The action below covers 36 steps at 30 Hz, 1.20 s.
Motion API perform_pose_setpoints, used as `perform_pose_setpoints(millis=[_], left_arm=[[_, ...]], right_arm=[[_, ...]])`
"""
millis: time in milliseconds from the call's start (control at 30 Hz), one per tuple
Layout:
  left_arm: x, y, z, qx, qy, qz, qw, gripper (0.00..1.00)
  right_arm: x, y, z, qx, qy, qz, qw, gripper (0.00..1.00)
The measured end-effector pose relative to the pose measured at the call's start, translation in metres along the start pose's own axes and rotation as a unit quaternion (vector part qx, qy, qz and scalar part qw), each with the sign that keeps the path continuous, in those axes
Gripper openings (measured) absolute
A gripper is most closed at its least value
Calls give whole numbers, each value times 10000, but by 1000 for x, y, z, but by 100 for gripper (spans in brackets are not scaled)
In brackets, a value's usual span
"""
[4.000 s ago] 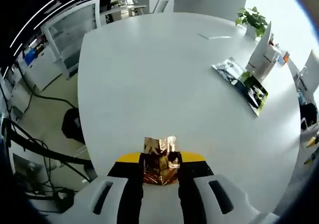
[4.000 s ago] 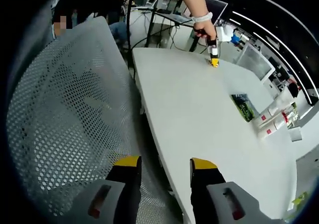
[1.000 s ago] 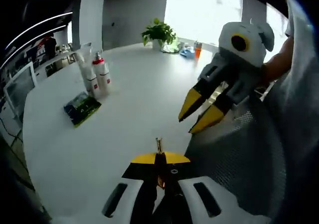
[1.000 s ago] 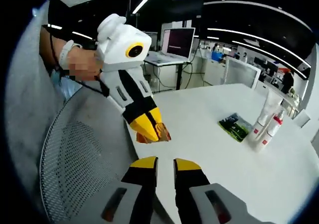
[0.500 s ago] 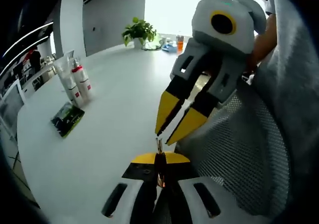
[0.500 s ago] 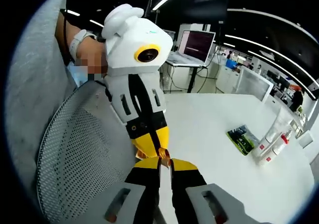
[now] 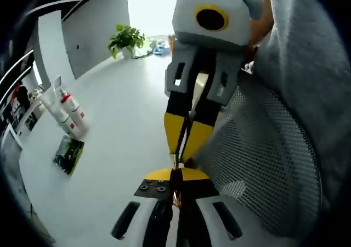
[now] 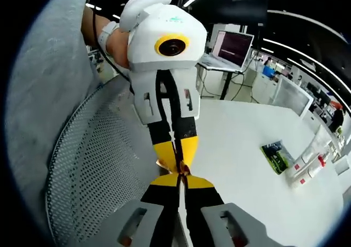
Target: Arrange the skincare products in the storage area until every visible bottle or jar stands upright without overlapping.
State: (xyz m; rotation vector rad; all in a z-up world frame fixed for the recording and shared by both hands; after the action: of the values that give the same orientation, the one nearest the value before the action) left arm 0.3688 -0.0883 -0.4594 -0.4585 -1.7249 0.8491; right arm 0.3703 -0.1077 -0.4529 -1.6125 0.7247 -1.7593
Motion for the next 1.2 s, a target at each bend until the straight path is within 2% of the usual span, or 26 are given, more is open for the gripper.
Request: perform_pose_setpoints(millis=[33,133,200,300,333,433,533,567,633,700,833,900,1000,1033,1067,1167,1200], left_arm=[[0,-1,1,-147,-4,-18,9999,0],[2,-2,3,-153,68,16,9999,0],[3,-1,2,-104,83,96,9999,0],[7,-2,-2,136,-18,211,9997,1],[8,-1,-4,377,-92,232,9990,2],[12,1,-10,603,-301,217,9975,7],[20,7,-18,1050,-524,170,9929,14],[23,10,-23,1169,-668,128,9908,13],[26,18,-26,1381,-734,-31,9877,6],[29,23,-29,1889,-835,-65,9784,7],[31,21,-35,2457,-983,211,9641,21],[32,26,-37,2862,-1046,165,9523,24],[34,32,-39,3494,-1111,210,9301,35],[34,33,-39,3551,-1128,230,9277,37],[36,33,-40,3698,-1160,262,9215,39],[41,34,-42,3912,-1197,314,9120,37],[43,36,-44,4126,-1262,335,9015,36]], right_arm=[[0,0,0,14,-32,9,10000,0],[1,0,-4,-95,-167,52,9998,0],[1,-1,-4,-189,-120,145,9996,0],[2,-4,-3,-199,34,387,9990,0],[2,-4,-3,-247,4,416,9988,0],[-2,-4,-1,-308,-25,391,9988,0],[-2,-3,0,-341,23,343,9988,0],[-1,-2,0,-350,27,344,9988,0],[1,-1,1,-367,77,359,9987,0],[3,-2,4,-485,134,452,9977,0],[2,-1,7,-532,201,397,9976,0],[3,-1,9,-536,251,414,9974,0],[6,-4,10,-541,298,521,9967,0],[7,-5,10,-542,331,549,9965,0],[8,-6,11,-539,368,589,9961,0],[10,-10,14,-512,462,715,9951,0],[11,-10,15,-506,518,712,9948,0]])
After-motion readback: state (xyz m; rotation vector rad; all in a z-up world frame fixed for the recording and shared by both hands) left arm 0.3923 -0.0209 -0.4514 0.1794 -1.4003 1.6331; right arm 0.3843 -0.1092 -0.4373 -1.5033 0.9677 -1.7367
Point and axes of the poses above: the point that each gripper's makers call its tool centre point, and the gripper's own axes: x roughly backward along the fingers, z roughly to its right, y roughly out of its underside, the point moved 2 cm from there along x, roughly backward along the fingers, and after that the axes turned 3 degrees about -y, right-handed, at the moved point
